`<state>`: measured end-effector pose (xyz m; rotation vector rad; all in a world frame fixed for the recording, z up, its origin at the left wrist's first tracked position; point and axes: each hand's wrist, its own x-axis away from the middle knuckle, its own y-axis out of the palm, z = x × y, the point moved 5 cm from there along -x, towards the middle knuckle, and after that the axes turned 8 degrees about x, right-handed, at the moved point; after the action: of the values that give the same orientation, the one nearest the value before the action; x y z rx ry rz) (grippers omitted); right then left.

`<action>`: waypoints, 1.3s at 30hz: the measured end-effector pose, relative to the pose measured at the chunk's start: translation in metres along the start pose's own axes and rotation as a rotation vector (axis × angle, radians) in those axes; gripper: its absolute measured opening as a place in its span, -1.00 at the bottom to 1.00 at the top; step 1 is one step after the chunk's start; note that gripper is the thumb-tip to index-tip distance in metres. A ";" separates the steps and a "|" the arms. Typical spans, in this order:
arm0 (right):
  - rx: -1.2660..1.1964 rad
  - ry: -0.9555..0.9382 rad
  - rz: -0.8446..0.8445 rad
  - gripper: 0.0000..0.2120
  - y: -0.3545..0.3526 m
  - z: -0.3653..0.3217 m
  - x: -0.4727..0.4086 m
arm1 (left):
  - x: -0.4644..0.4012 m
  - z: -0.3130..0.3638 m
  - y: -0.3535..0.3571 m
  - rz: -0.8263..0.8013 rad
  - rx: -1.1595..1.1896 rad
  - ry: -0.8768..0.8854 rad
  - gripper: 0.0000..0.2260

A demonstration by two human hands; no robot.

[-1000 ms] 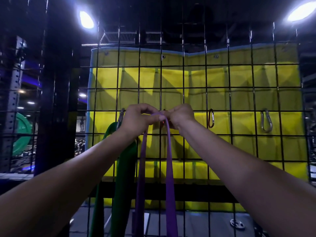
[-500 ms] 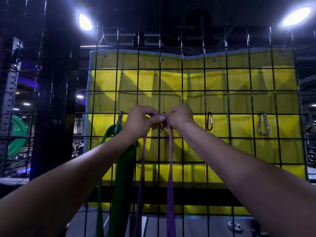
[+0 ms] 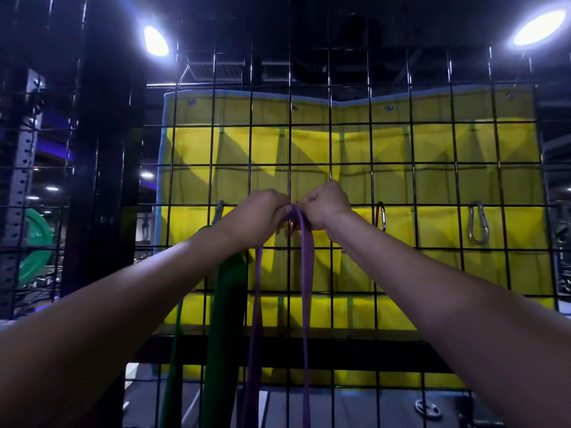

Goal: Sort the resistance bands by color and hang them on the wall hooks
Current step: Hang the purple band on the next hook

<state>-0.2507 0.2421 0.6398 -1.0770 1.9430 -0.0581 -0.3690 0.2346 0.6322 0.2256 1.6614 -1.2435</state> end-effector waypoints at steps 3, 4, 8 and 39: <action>-0.049 0.026 0.007 -0.80 0.002 0.003 -0.001 | -0.004 -0.008 0.004 -0.037 0.002 -0.137 -0.69; -0.072 0.037 -0.005 -0.78 0.002 0.004 -0.001 | -0.003 -0.009 0.007 -0.045 0.002 -0.145 -0.67; -0.133 0.072 -0.063 -0.78 0.004 0.006 0.000 | 0.002 -0.007 0.010 -0.060 0.046 -0.099 -0.76; -0.221 0.043 -0.079 -0.87 0.008 0.011 0.006 | 0.025 -0.016 0.024 0.364 0.811 -0.485 -0.90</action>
<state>-0.2496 0.2470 0.6251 -1.3069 1.9788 0.0931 -0.3753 0.2488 0.5973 0.6292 0.6096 -1.4783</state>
